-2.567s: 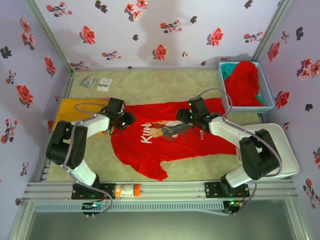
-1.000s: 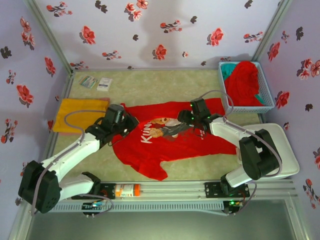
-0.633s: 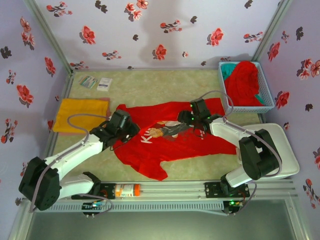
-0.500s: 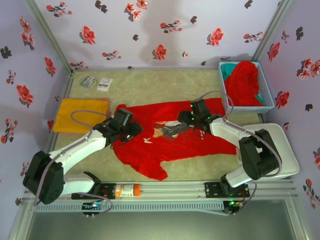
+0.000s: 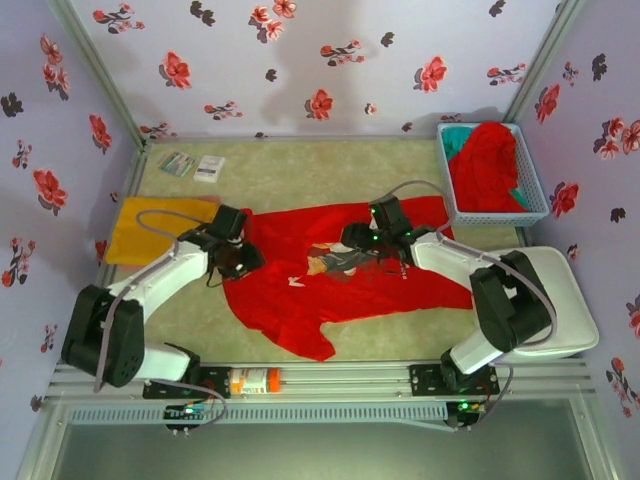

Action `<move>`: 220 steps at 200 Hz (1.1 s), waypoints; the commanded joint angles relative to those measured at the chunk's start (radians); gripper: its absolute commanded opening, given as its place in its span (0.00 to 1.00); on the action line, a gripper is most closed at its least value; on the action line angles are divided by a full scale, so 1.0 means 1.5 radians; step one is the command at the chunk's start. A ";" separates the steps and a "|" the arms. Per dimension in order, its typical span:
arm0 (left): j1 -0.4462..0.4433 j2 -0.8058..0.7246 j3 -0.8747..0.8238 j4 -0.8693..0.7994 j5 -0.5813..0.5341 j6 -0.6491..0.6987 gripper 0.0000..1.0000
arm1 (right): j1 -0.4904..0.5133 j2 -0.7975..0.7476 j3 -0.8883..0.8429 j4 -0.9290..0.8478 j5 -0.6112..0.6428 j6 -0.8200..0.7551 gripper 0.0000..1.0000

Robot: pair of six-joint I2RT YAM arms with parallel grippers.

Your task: Fold and stack the t-shirts

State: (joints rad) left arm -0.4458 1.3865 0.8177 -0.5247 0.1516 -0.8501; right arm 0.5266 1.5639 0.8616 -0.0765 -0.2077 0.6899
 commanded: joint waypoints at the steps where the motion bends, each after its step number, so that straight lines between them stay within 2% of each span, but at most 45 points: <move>1: 0.002 0.031 -0.029 0.065 0.067 -0.010 0.37 | 0.010 0.015 0.005 0.026 -0.037 0.023 0.63; 36: 0.000 0.065 -0.065 0.122 0.077 -0.029 0.31 | 0.011 0.020 0.005 0.027 -0.035 0.028 0.63; 72: 0.001 0.092 -0.069 0.141 0.050 -0.029 0.26 | 0.012 0.023 0.012 0.018 -0.033 0.026 0.64; 100: 0.001 0.093 -0.064 0.151 0.021 -0.036 0.16 | 0.015 0.024 0.017 0.013 -0.032 0.024 0.63; 138: 0.001 0.081 -0.035 0.108 -0.002 -0.017 0.11 | 0.016 0.022 0.019 0.006 -0.030 0.020 0.64; 176: 0.002 0.082 -0.033 0.092 -0.016 -0.006 0.00 | 0.017 0.025 0.021 0.008 -0.029 0.021 0.63; 220: 0.001 0.054 -0.019 0.055 -0.012 -0.004 0.00 | 0.017 0.025 0.027 -0.003 -0.026 0.015 0.63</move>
State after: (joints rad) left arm -0.4458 1.5135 0.7494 -0.3752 0.1562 -0.8757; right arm 0.5446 1.5936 0.8703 -0.0570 -0.2443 0.7177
